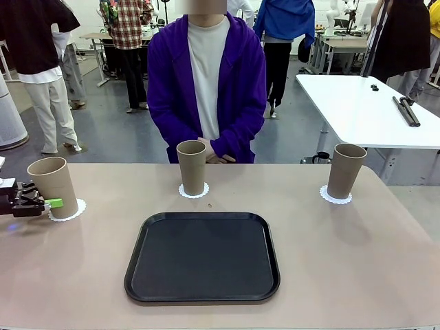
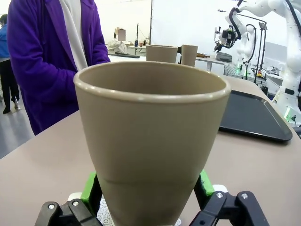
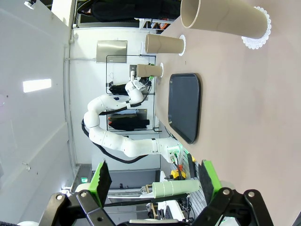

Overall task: Place coasters on the table and set cups on them.
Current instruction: Take one Reusable plastic cup from the Flat Tray and place it on a coaster set by the human.

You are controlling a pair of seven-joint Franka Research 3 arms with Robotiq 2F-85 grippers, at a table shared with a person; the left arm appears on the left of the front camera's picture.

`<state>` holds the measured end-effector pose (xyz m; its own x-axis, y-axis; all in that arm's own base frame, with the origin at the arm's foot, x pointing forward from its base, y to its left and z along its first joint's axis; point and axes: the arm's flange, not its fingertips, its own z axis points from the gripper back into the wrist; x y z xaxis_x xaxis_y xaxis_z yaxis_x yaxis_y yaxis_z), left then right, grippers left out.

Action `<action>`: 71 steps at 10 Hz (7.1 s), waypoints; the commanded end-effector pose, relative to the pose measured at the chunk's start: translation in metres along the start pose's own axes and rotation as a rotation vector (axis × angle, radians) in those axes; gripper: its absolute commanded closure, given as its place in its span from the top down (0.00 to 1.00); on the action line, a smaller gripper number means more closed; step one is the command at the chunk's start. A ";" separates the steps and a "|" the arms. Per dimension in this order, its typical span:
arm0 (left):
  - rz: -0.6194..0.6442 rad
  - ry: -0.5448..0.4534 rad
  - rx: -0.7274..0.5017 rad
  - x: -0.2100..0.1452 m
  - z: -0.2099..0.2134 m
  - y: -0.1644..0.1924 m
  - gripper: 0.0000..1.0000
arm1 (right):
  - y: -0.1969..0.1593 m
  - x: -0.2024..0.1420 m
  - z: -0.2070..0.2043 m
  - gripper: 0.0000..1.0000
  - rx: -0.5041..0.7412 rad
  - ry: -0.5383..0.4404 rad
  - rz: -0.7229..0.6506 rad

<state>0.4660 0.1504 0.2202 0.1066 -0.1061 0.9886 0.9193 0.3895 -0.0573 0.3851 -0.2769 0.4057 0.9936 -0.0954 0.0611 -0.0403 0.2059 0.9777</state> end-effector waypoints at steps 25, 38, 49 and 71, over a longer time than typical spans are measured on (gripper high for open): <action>0.168 1.022 0.400 0.299 0.053 -0.217 1.00 | 0.001 0.001 0.000 1.00 0.002 -0.006 -0.002; 0.174 1.015 0.384 0.301 0.042 -0.218 1.00 | 0.001 0.001 0.000 1.00 0.002 -0.006 -0.002; 0.172 1.000 0.369 0.304 0.041 -0.218 1.00 | 0.001 0.001 0.000 1.00 0.002 -0.006 -0.002; 1.309 0.277 0.029 0.181 0.247 -0.111 1.00 | 0.001 0.001 0.000 1.00 0.002 -0.006 -0.002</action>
<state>0.2919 0.3158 0.4392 0.9763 0.1709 0.1331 0.0643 0.3581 -0.9315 0.3851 -0.2769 0.4056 0.9936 -0.0956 0.0609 -0.0401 0.2058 0.9778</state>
